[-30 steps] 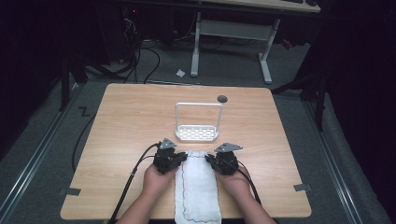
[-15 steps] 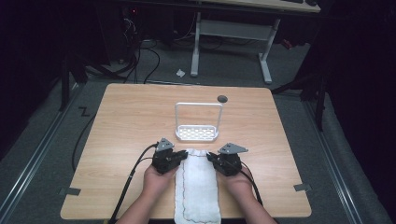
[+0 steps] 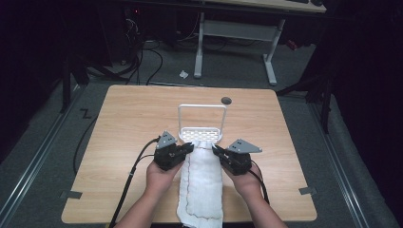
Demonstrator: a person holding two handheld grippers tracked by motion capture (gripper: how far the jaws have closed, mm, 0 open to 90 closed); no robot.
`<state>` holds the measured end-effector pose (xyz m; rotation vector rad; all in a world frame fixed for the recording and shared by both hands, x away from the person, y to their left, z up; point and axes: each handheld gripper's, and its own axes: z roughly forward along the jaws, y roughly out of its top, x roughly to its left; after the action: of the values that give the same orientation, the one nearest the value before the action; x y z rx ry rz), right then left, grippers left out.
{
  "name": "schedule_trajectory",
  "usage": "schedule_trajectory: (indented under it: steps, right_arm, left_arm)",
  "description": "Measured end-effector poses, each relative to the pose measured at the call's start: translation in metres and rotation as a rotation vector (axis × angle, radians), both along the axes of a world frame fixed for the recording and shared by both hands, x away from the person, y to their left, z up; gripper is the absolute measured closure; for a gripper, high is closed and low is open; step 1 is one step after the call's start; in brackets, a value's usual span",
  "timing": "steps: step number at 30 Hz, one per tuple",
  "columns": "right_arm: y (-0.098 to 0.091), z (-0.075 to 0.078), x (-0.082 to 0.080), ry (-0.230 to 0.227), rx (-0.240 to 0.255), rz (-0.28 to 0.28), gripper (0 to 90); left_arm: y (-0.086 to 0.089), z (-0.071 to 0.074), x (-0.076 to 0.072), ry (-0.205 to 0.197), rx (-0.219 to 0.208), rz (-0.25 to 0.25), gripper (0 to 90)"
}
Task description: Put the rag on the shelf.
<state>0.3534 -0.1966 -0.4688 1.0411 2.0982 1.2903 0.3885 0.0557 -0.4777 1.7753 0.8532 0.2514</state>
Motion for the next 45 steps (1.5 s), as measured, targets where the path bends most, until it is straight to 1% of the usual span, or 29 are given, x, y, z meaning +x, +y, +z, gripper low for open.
schedule_trajectory:
  steps: [1,2,3,4,5,7,9,12,13,14,16,17,18,21,22,23,27,30,31,33,34,37,40,45]
  right_arm:
    - [-0.001,0.003,0.000,-0.010,0.000,-0.002,85.5]
    - [-0.002,0.008,-0.001,-0.029,-0.003,-0.009,85.5]
    - [-0.002,0.011,-0.001,-0.041,0.000,-0.010,85.5]
    - [-0.002,0.013,-0.002,-0.050,0.003,-0.013,85.5]
    - [-0.002,0.013,-0.002,-0.050,0.003,-0.013,85.5]
    - [-0.001,0.019,-0.002,-0.068,0.010,-0.019,85.4]
    - [-0.001,0.025,-0.001,-0.083,0.013,-0.023,85.4]
    - [0.000,0.034,0.000,-0.103,0.016,-0.026,85.4]
    - [0.001,0.042,0.002,-0.121,0.020,-0.030,85.4]
    - [0.001,0.042,0.002,-0.121,0.020,-0.030,85.4]
    - [0.002,0.050,0.003,-0.135,0.030,-0.031,85.5]
    - [0.004,0.056,0.006,-0.152,0.037,-0.029,85.5]
    - [0.004,0.056,0.006,-0.152,0.037,-0.029,85.5]
    - [0.005,0.066,0.009,-0.169,0.055,-0.031,85.5]
    - [0.007,0.074,0.011,-0.176,0.070,-0.030,85.5]
    - [0.007,0.074,0.011,-0.176,0.070,-0.030,85.5]
    - [0.008,0.088,0.013,-0.199,0.095,-0.030,85.5]
    - [0.008,0.097,0.013,-0.222,0.101,-0.036,85.5]
    - [0.008,0.103,0.014,-0.233,0.106,-0.036,85.5]
    - [0.008,0.110,0.015,-0.249,0.109,-0.039,85.5]
    - [0.008,0.110,0.015,-0.249,0.109,-0.039,85.5]
    - [0.008,0.119,0.016,-0.264,0.109,-0.046,85.5]
    - [0.007,0.126,0.018,-0.270,0.112,-0.046,85.5]
    - [0.004,0.136,0.020,-0.286,0.124,-0.049,85.5]
  left_arm:
    - [0.001,0.002,0.000,-0.005,-0.003,0.003,82.4]
    - [0.002,0.007,0.001,-0.013,-0.022,0.003,82.3]
    - [0.002,0.007,0.001,-0.013,-0.022,0.003,82.3]
    - [0.002,0.010,0.001,-0.022,-0.026,0.004,82.3]
    - [0.002,0.013,0.001,-0.032,-0.025,0.007,82.3]
    - [0.001,0.018,0.001,-0.046,-0.033,0.011,82.4]
    - [0.002,0.024,0.001,-0.053,-0.051,0.016,82.4]
    - [0.002,0.034,0.003,-0.072,-0.051,0.021,82.5]
    - [0.003,0.038,0.003,-0.082,-0.050,0.022,82.5]
    - [0.003,0.042,0.004,-0.091,-0.051,0.024,82.5]
    - [0.004,0.049,0.004,-0.108,-0.057,0.032,82.5]
    - [0.004,0.052,0.005,-0.117,-0.056,0.035,82.5]
    - [0.005,0.056,0.005,-0.124,-0.059,0.036,82.5]
    - [0.008,0.068,0.008,-0.139,-0.081,0.048,82.5]
    - [0.009,0.072,0.009,-0.149,-0.081,0.049,82.5]
    - [0.010,0.076,0.009,-0.156,-0.084,0.051,82.5]
    - [0.013,0.093,0.009,-0.192,-0.094,0.052,82.5]
    - [0.015,0.104,0.009,-0.217,-0.105,0.058,82.6]
    - [0.016,0.107,0.010,-0.221,-0.106,0.057,82.6]
    - [0.015,0.115,0.010,-0.241,-0.109,0.060,82.6]
    - [0.015,0.120,0.010,-0.249,-0.107,0.059,82.6]
    - [0.013,0.131,0.009,-0.288,-0.100,0.071,82.6]
    - [0.011,0.140,0.010,-0.309,-0.100,0.075,82.6]
    - [0.007,0.149,0.013,-0.326,-0.098,0.070,82.7]
